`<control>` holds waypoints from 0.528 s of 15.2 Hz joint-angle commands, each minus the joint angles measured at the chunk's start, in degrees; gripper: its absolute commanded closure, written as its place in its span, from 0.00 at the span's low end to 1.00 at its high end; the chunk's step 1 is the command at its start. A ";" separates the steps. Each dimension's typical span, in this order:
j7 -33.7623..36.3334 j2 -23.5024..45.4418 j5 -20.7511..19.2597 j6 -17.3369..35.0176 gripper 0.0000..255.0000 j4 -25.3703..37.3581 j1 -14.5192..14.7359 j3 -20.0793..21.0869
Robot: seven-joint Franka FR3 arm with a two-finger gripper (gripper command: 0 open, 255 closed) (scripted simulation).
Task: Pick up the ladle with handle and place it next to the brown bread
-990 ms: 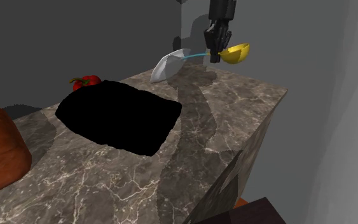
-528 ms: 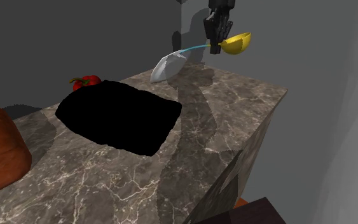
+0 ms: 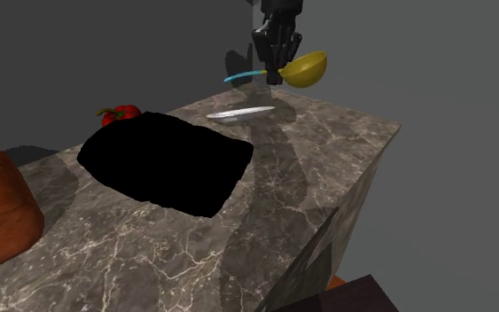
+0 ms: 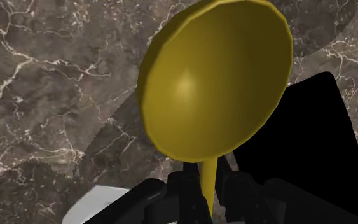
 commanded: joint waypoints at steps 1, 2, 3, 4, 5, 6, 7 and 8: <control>2.52 -3.61 -0.53 0.95 1.00 -4.29 1.36 1.05; 3.73 -5.27 -0.70 1.38 1.00 -6.25 1.96 1.63; 4.95 -6.88 -0.82 1.78 1.00 -8.13 2.53 2.24; 6.18 -8.44 -0.90 2.14 1.00 -9.94 3.08 2.88; 7.41 -9.95 -0.93 2.47 1.00 -11.66 3.62 3.54; 8.65 -11.42 -0.92 2.76 1.00 -13.31 4.15 4.22; 9.89 -12.85 -0.86 3.03 1.00 -14.89 4.67 4.92; 11.13 -14.22 -0.75 3.27 1.00 -16.40 5.18 5.66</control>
